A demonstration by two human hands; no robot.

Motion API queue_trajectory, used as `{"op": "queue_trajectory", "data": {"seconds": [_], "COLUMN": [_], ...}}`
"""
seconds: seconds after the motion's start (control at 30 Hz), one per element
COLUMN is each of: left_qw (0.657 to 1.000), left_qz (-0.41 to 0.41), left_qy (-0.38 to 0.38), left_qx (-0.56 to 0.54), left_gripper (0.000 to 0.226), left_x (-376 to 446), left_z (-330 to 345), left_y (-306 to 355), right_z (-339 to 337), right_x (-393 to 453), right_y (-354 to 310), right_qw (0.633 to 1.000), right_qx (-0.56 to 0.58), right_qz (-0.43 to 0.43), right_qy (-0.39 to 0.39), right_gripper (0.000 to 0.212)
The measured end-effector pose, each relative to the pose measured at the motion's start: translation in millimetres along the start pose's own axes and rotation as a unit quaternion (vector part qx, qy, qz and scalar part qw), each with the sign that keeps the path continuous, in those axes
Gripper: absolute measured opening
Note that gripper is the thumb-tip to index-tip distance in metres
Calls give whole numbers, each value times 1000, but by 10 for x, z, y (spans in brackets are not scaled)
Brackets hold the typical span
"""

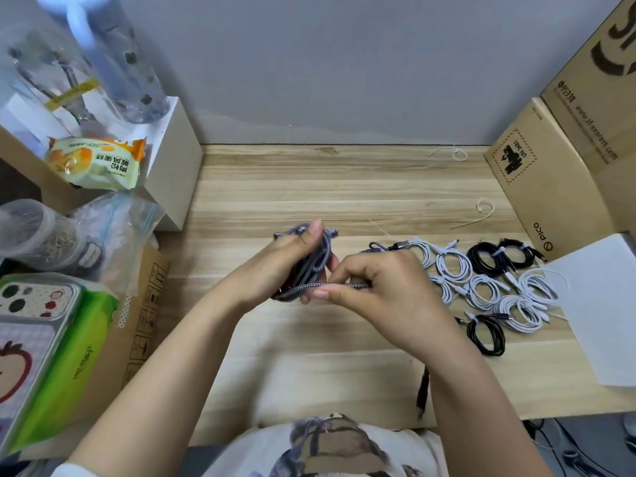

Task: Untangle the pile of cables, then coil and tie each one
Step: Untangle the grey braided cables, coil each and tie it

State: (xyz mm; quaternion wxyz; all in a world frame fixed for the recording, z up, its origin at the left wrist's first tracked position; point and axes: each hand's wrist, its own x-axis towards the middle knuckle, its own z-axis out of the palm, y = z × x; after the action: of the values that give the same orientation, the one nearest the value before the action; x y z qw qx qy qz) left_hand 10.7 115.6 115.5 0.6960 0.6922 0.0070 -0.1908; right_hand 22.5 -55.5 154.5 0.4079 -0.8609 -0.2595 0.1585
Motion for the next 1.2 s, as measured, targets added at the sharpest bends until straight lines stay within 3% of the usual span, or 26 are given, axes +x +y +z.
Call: {"op": "queue_trajectory", "data": {"seconds": [0.13,0.33,0.43,0.5,0.6,0.67,0.77,0.83,0.93,1.1,1.17,1.2], "left_qw": [992,978,985,988,921,835,671,617,601,611,635,628], "left_qz": [-13,-41,-39,-68,-71,-64,-69,-66,-57,-29,3,24], "left_qy": [-123,-190,-142,-21,121,178,251,254,220,219,248,259], "left_qx": [19,-78,-85,-139,-362,-516,-695,-742,-766,-760,-731,-733], "left_gripper": [80,76,68,55,36,35,34,31,36,48,69,79], "left_x": [-87,-108,-92,-54,70,143,188,174,93,23,17,19], "left_z": [38,-1,9,26,-49,-195,-419,-523,-704,-1053,-1166,-1229], "left_y": [4,-6,-12,39,28,-46,-210,-299,-291,-177,-216,-211], "right_z": [-53,-60,-77,-117,-166,-171,-158,-146,-148,-146,-167,-183], "right_x": [-6,19,-25,-60,-89,-100,-101,-99,-96,-89,-70,-63], "right_y": [3,6,-50,-88,-102,-102,-92,-86,-69,-55,-15,16], "right_qw": [990,979,976,975,976,978,981,983,985,991,996,997], "right_qx": [131,150,139,121,109,107,89,78,69,24,-14,-43], "right_qz": [20,-16,-83,-113,-121,-119,-120,-121,-125,-112,-84,-65], "right_qy": [52,136,149,151,144,135,123,110,101,64,36,22], "right_gripper": [21,18,14,14,21,25,27,26,24,31,31,31]}}
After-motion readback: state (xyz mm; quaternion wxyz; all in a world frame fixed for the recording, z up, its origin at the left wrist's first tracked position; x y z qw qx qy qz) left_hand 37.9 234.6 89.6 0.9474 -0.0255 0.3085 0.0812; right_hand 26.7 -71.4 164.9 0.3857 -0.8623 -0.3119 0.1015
